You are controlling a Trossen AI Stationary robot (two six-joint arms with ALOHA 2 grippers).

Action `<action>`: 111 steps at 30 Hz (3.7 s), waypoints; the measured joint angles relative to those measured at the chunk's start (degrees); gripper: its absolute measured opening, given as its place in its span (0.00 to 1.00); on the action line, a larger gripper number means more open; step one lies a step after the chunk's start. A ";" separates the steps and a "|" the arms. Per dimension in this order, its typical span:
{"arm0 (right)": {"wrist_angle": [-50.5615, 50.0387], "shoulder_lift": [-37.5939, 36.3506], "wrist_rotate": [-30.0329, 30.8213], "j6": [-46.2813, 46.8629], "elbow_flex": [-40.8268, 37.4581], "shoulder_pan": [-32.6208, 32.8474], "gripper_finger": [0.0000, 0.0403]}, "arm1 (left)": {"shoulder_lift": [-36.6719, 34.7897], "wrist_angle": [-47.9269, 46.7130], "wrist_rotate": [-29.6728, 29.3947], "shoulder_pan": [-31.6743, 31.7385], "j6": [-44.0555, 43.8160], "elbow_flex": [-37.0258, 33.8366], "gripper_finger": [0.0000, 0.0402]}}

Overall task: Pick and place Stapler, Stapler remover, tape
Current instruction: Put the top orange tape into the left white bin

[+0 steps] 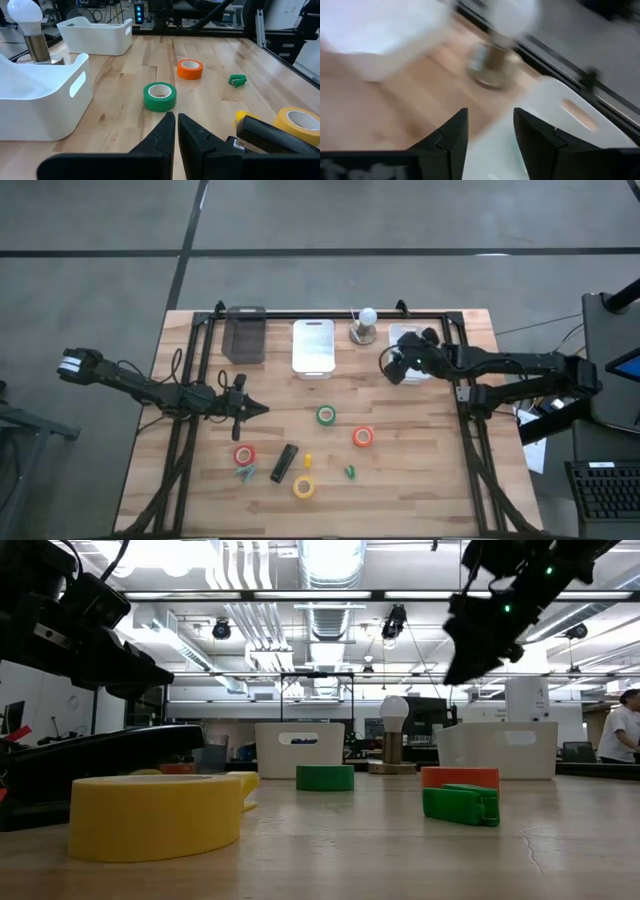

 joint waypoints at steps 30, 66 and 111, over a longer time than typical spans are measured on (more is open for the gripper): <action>29.05 10.30 -11.33 -8.94 0.00 27.23 0.30 | -0.01 0.00 0.00 0.00 0.00 -0.01 0.06; 20.15 28.17 -13.98 4.55 -0.02 28.94 0.45 | 0.00 0.00 0.00 0.00 0.00 -0.01 0.06; 20.38 31.16 -15.82 6.45 0.28 29.04 0.14 | -0.02 0.00 0.00 0.00 0.00 -0.02 0.06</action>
